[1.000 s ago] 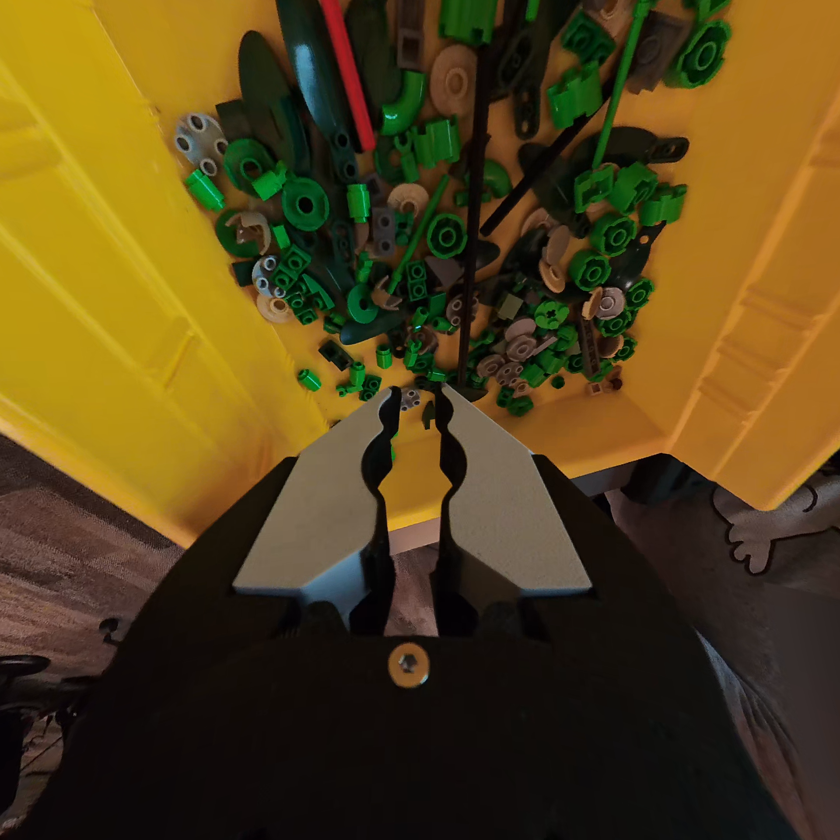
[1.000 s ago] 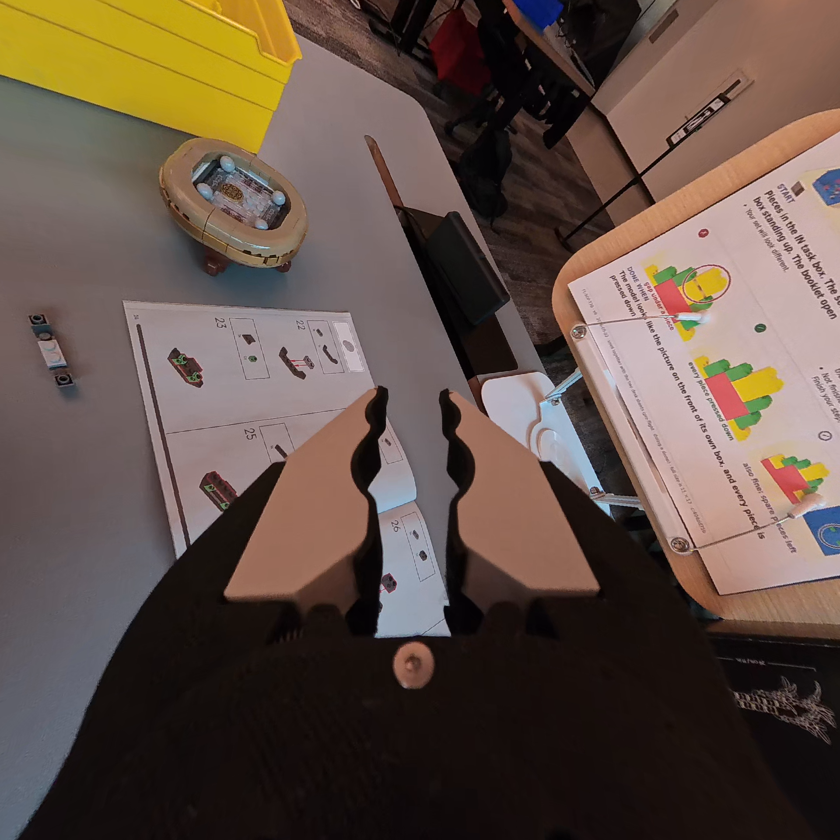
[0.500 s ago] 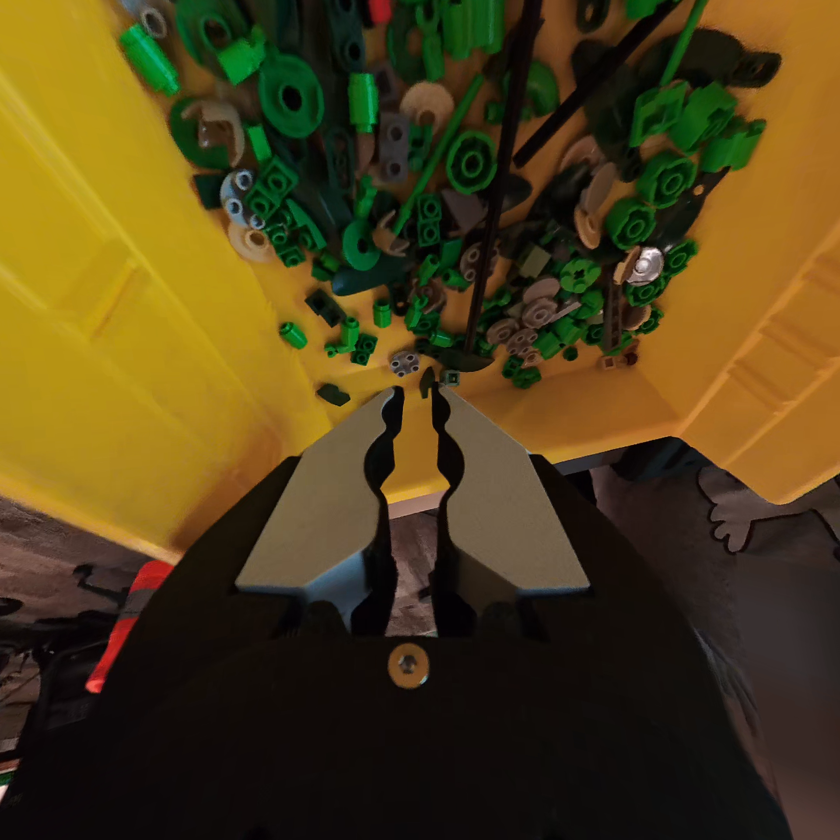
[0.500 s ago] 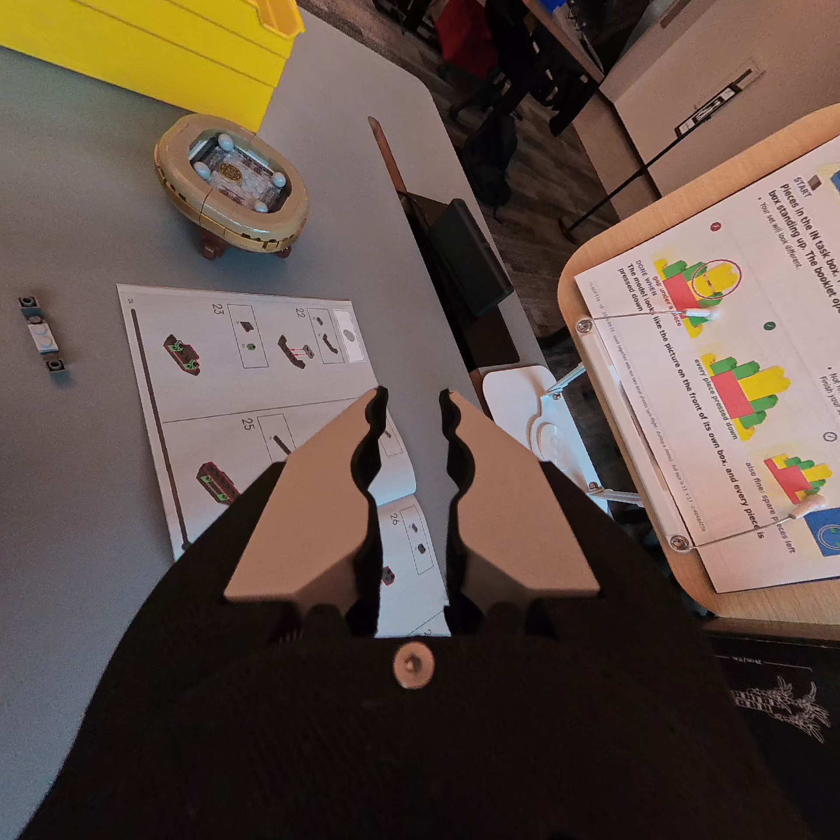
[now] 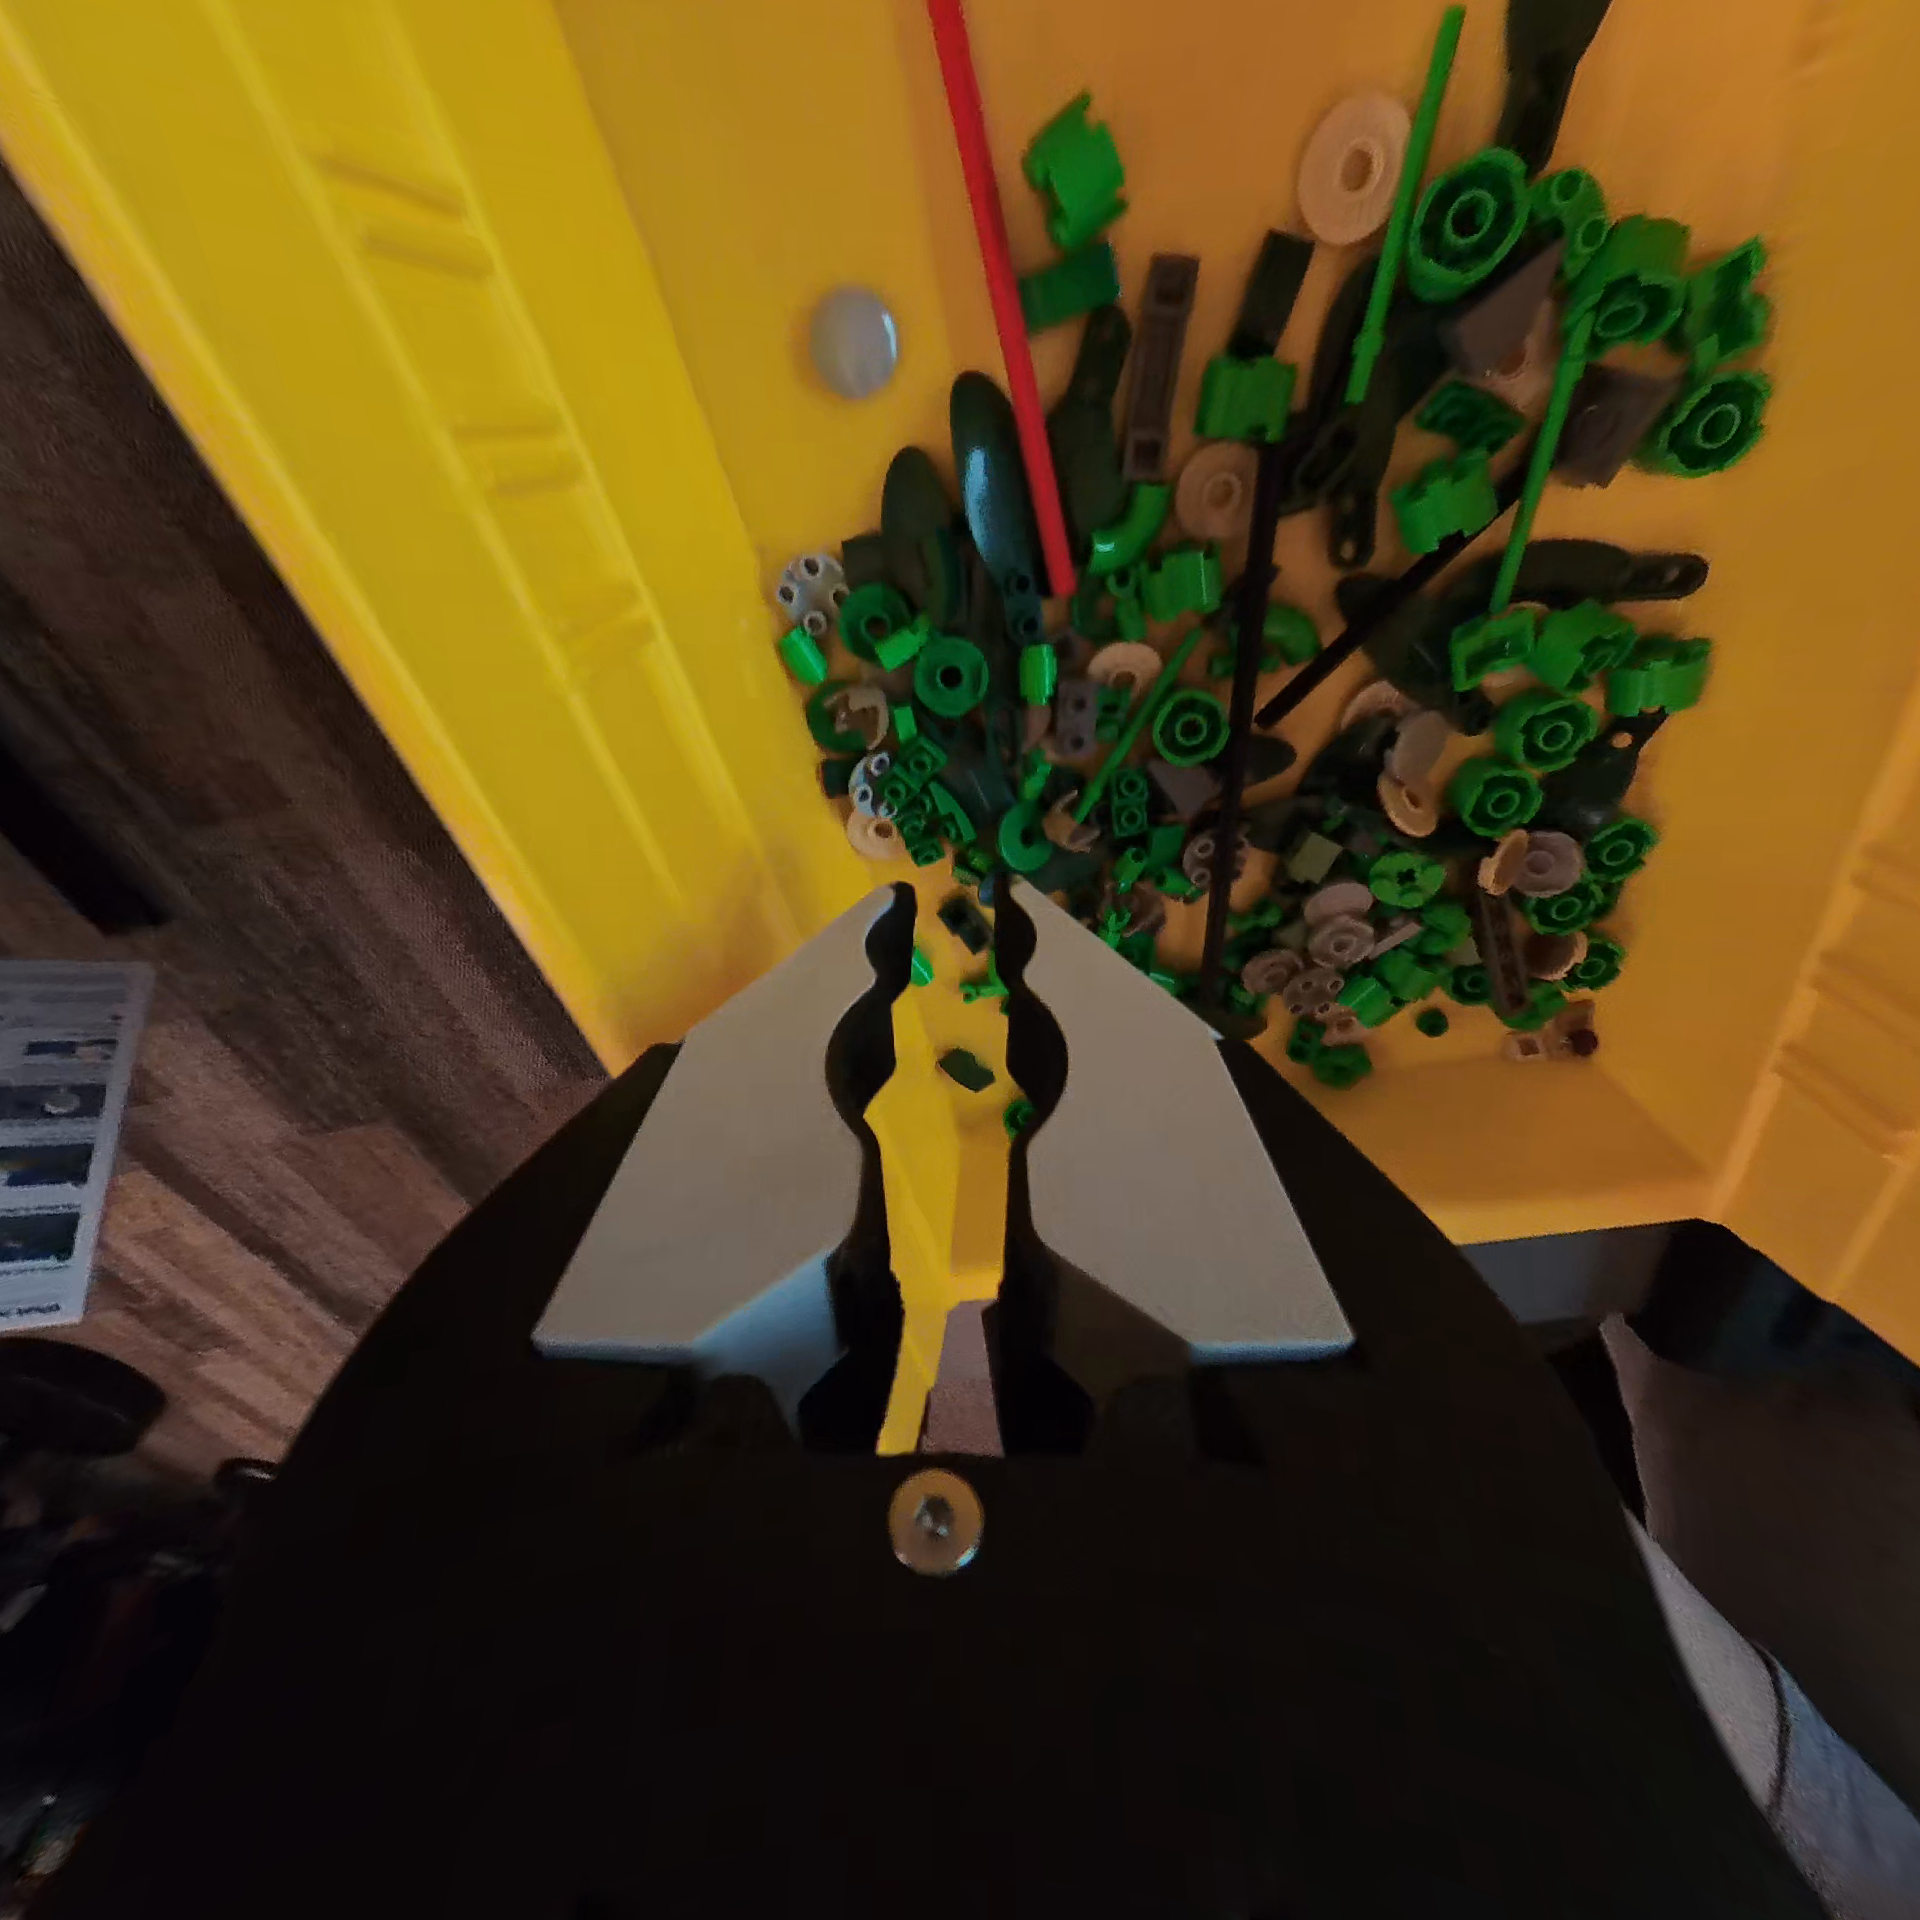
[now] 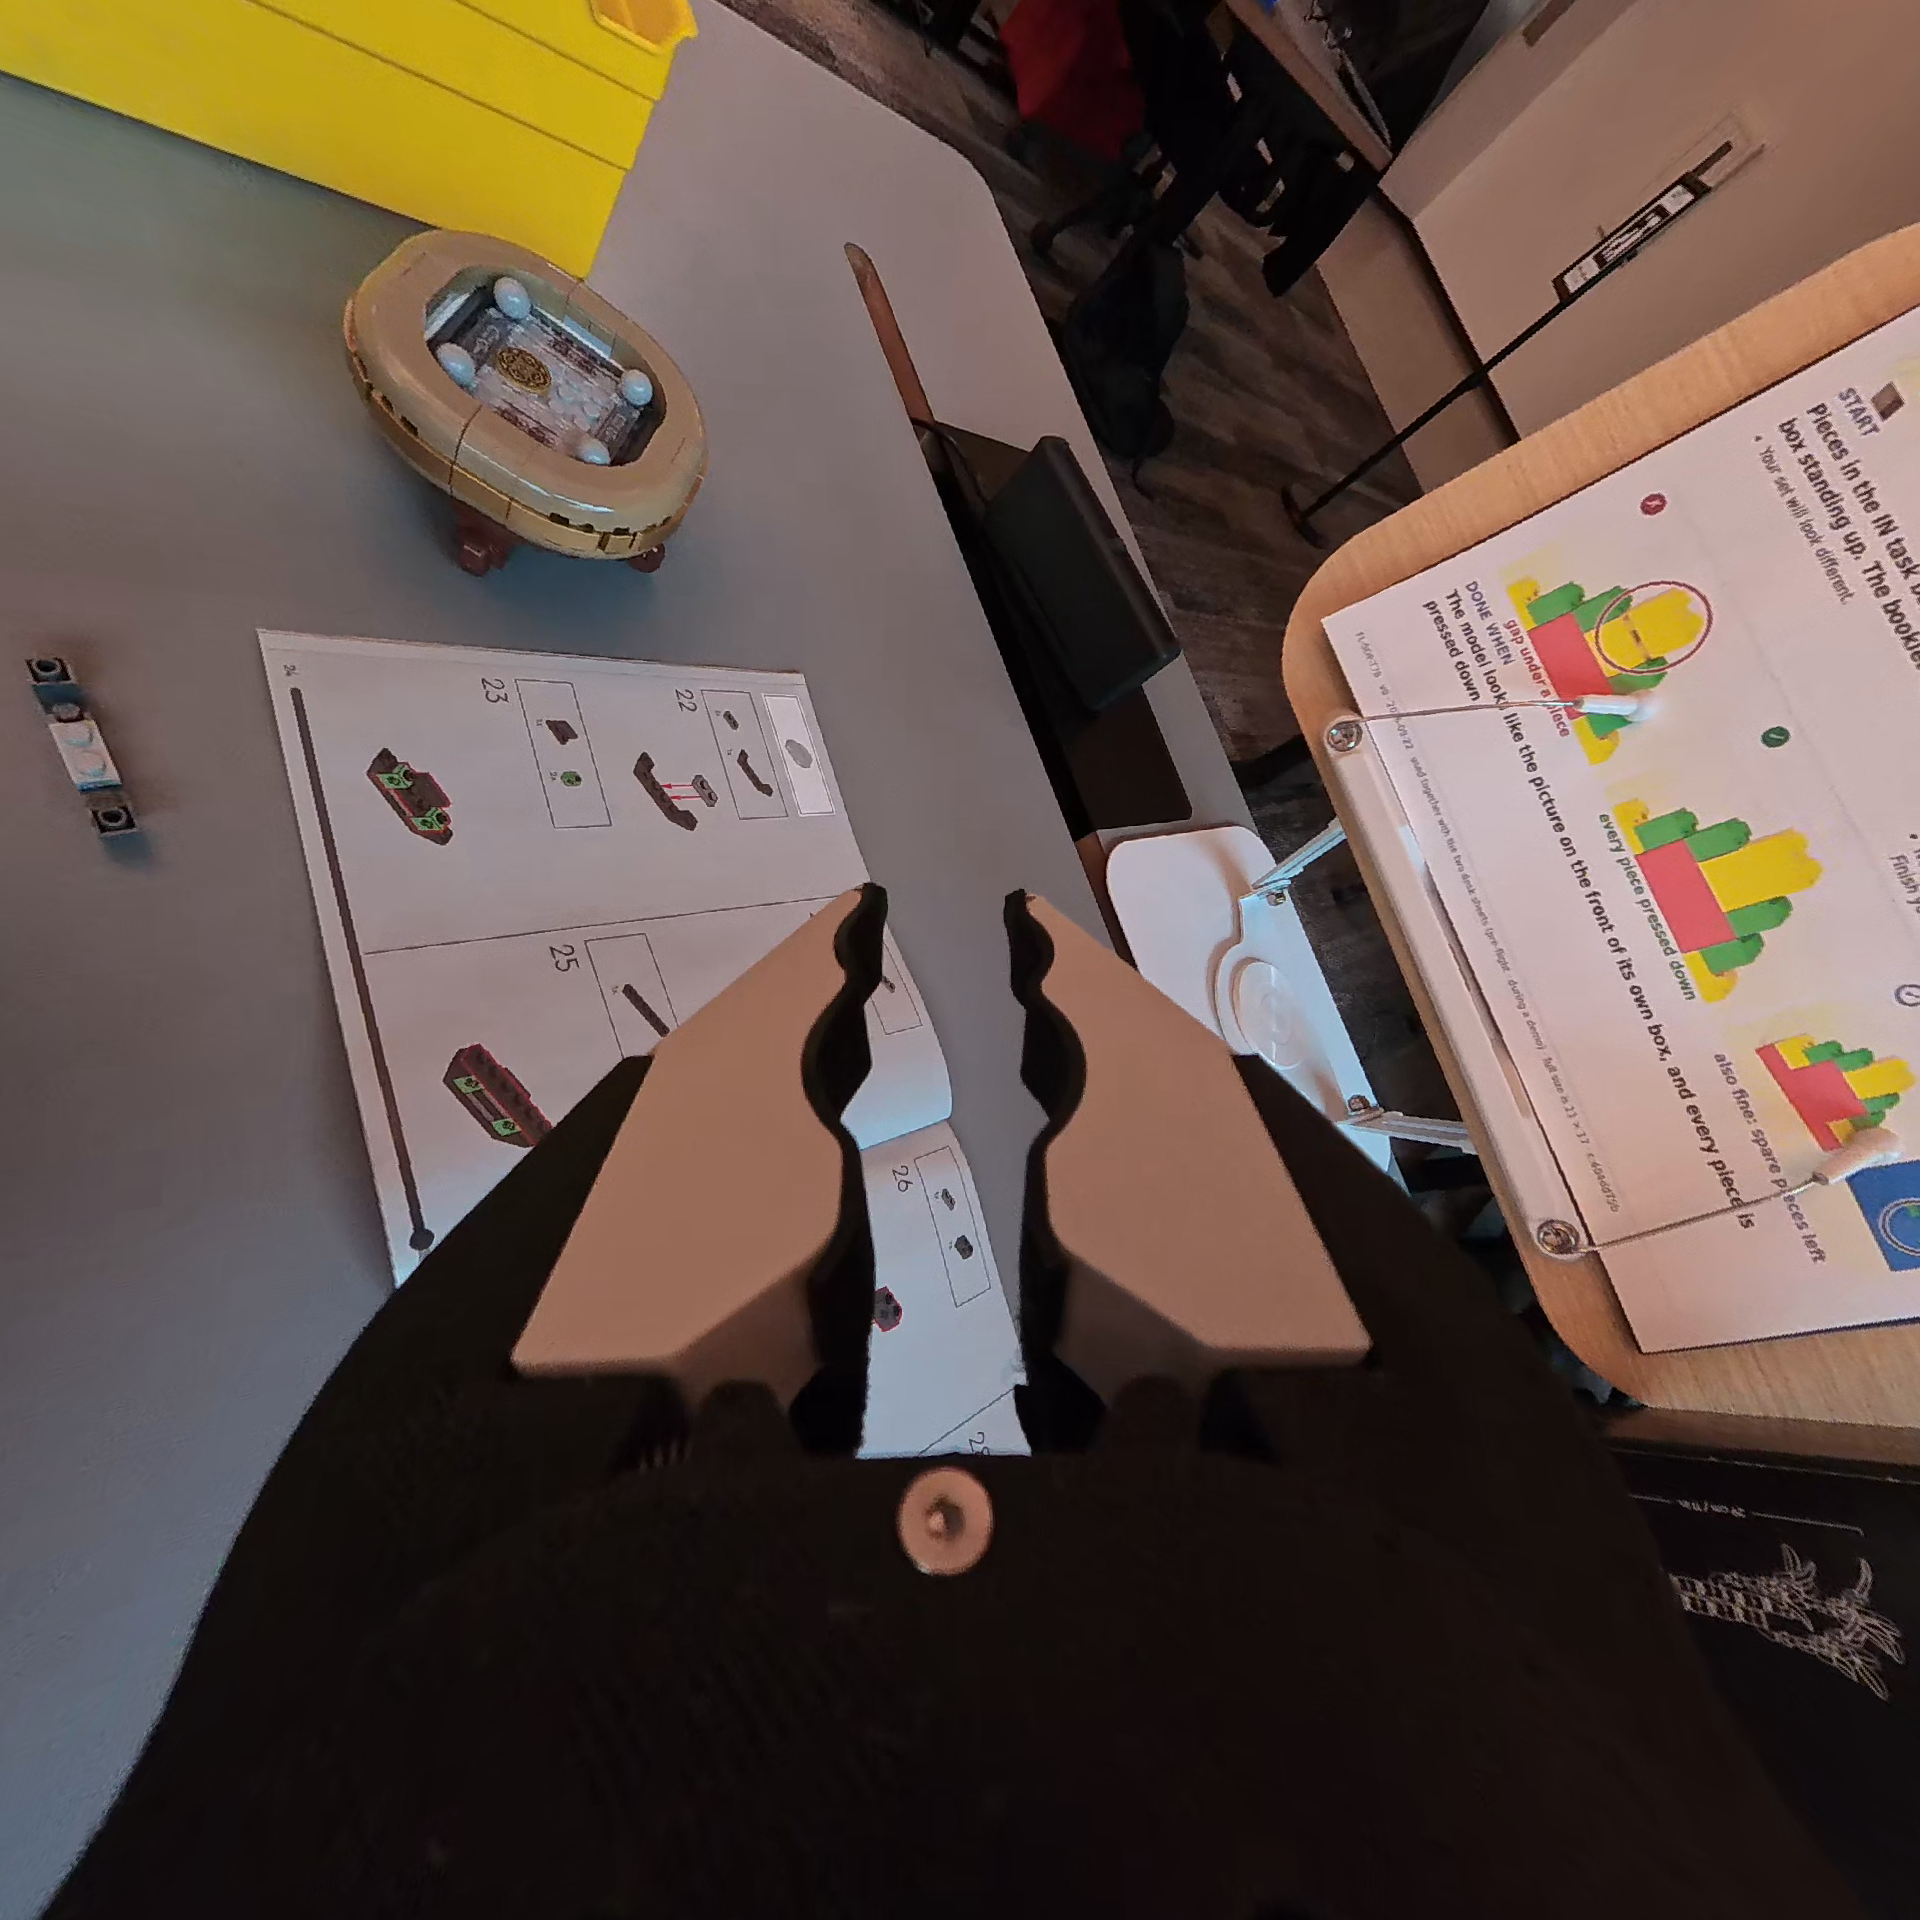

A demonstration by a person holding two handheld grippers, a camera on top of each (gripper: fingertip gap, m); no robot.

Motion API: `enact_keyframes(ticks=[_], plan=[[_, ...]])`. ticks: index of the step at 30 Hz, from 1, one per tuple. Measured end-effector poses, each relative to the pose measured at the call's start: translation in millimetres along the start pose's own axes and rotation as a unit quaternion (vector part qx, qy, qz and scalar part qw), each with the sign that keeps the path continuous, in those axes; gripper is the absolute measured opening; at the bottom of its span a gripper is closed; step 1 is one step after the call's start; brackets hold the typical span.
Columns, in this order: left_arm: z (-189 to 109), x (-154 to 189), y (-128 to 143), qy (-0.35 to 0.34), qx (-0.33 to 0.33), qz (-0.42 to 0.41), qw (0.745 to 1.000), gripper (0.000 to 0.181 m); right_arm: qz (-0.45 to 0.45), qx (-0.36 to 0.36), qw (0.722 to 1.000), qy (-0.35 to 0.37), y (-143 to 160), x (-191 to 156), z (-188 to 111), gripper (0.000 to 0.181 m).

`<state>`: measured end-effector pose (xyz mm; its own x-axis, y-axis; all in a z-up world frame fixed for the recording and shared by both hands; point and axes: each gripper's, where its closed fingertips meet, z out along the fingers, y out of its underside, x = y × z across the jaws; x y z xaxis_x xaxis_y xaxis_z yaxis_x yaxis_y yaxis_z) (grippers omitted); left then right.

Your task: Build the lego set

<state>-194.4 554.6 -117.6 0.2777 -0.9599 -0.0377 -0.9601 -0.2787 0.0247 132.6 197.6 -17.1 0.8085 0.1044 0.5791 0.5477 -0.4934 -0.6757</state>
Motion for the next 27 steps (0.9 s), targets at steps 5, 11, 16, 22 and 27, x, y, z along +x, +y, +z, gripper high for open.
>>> enact_keyframes(ticks=[5,11,16,22,27], plan=[[10,4,-23,0.01,0.02,0.029,0.999,0.018,0.001,0.001,1.0,0.002,0,1,-1,0.022],[14,-4,-23,-0.002,0.011,0.019,1.0,0.042,0.002,-0.001,1.0,0.001,2,2,-1,0.022],[16,1,-31,0.018,0.02,0.01,1.0,0.049,0.002,-0.002,1.0,0.002,2,2,-1,0.022],[22,27,-31,0.06,-0.004,0.035,0.998,0.049,0.0,-0.006,1.0,0.001,4,1,1,0.022],[24,24,-29,0.052,-0.013,0.024,0.998,0.049,-0.009,-0.015,1.0,0.007,5,3,-2,0.022]])
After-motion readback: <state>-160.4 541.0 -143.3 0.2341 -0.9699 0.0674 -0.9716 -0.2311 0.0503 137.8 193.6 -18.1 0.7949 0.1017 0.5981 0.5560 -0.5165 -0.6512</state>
